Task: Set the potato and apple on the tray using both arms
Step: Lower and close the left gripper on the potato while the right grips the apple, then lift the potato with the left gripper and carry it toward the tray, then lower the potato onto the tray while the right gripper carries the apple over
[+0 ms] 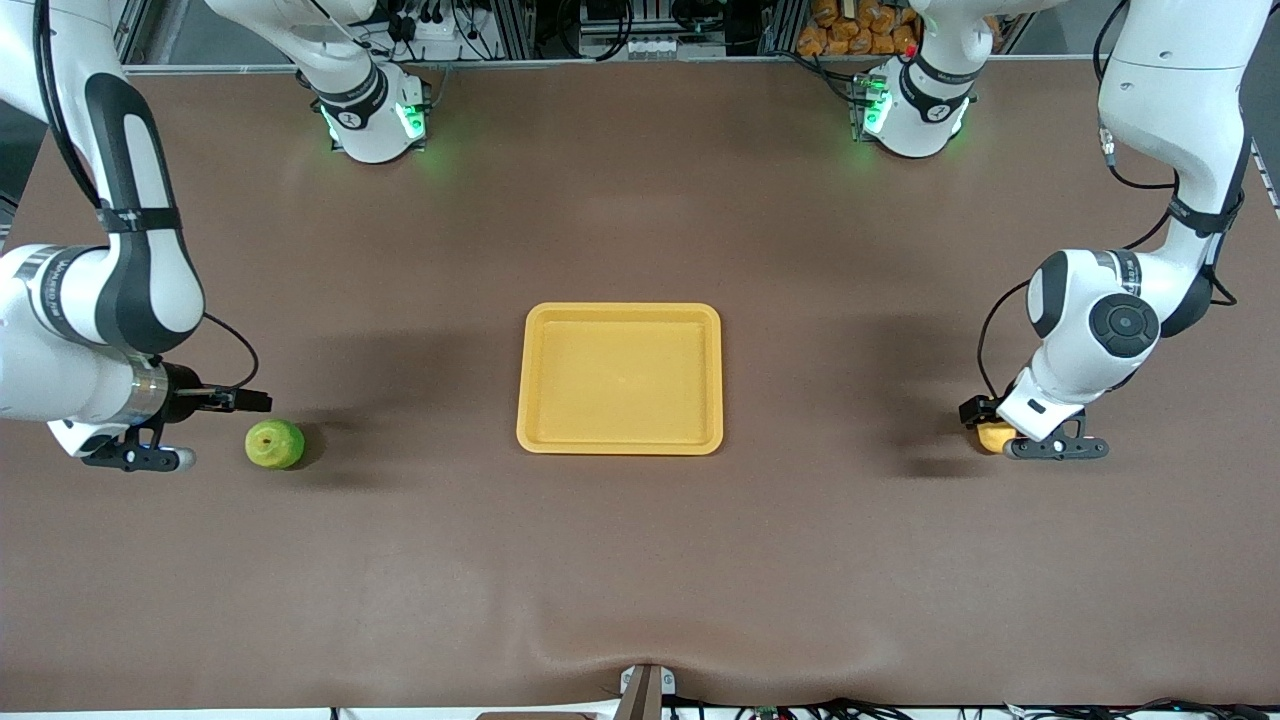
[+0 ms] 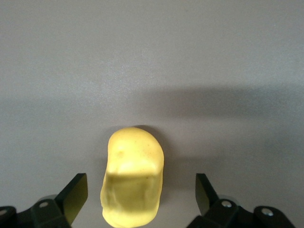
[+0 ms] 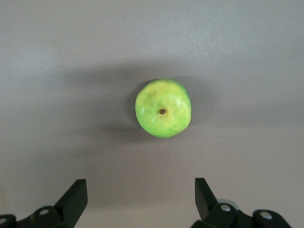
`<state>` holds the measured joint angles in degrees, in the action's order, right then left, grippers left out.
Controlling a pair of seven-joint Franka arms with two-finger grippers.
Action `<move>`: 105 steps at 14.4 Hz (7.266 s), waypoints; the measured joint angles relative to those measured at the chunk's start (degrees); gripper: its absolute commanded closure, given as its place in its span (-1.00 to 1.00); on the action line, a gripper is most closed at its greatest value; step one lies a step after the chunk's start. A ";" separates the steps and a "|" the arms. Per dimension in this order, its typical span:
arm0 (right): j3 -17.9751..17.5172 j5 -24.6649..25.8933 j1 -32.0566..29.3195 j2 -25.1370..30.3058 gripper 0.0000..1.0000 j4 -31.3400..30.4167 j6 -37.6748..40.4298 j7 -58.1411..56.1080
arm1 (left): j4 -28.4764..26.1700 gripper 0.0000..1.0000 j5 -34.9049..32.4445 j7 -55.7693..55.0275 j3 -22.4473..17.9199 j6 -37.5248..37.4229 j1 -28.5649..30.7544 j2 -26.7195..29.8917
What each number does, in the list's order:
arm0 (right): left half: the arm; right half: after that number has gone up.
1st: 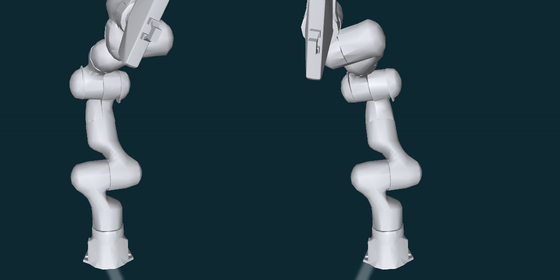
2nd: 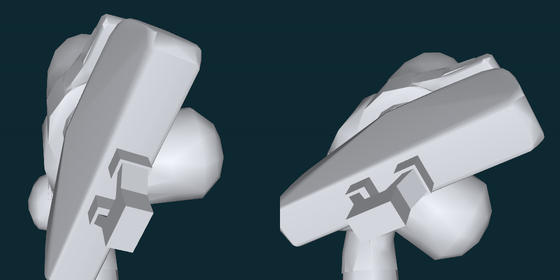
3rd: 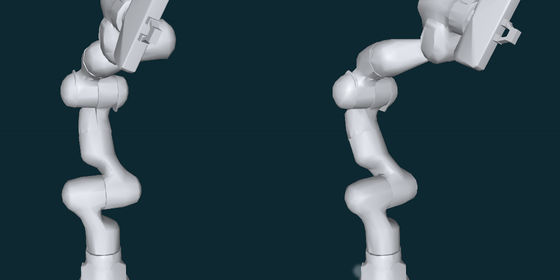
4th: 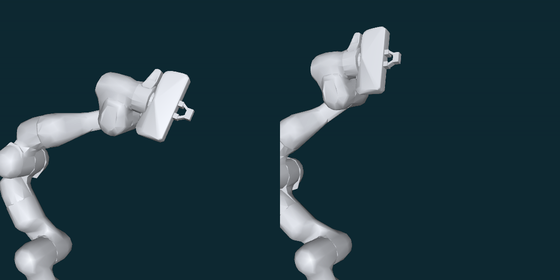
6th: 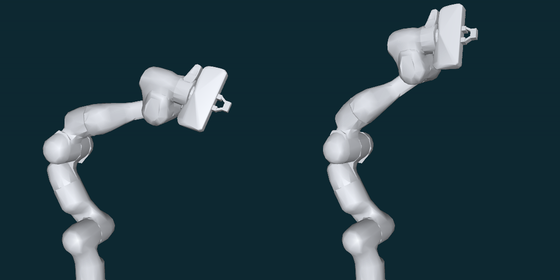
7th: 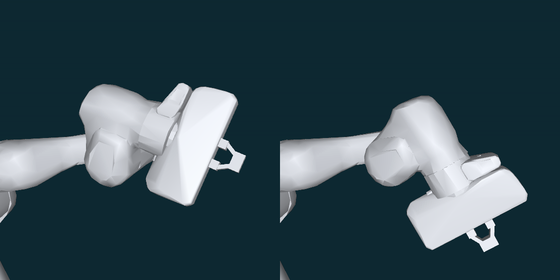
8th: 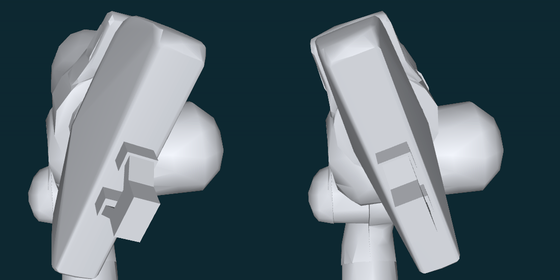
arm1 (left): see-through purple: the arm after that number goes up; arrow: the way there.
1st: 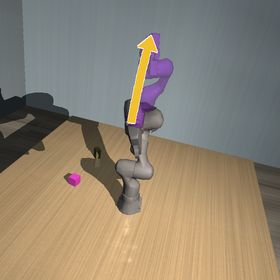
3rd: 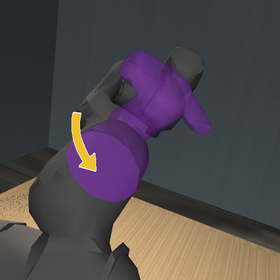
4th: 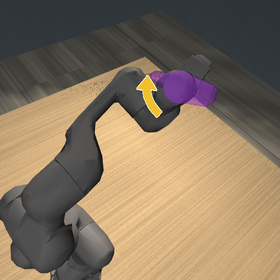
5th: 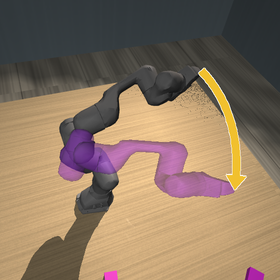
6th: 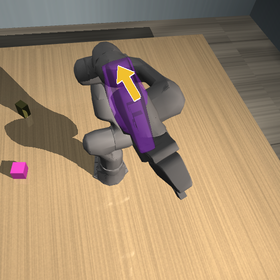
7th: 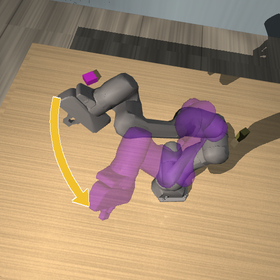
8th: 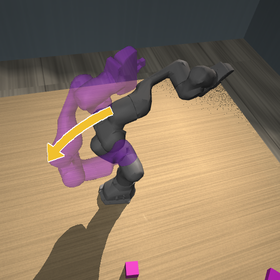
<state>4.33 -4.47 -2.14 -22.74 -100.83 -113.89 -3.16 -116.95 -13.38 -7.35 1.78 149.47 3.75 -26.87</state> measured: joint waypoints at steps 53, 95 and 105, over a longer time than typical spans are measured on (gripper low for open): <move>-0.13 -5.41 -1.55 -10.83 1.00 -7.42 -28.40 -7.77 | 14.16 1.00 -0.44 0.51 8.91 -21.68 -3.80 2.45; -2.27 -5.46 25.23 13.35 1.00 -3.19 2.65 -33.85 | 30.18 1.00 1.56 -43.61 9.39 -22.22 -34.59 -15.40; -2.26 -5.45 29.92 7.94 1.00 -1.33 -1.64 -51.78 | 30.23 -0.83 1.56 -43.53 9.19 -20.71 -34.92 -17.42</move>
<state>2.07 -9.93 27.78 -14.81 -102.16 -115.53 -54.94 -86.73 -11.83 -50.88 10.97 128.76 -31.17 -44.29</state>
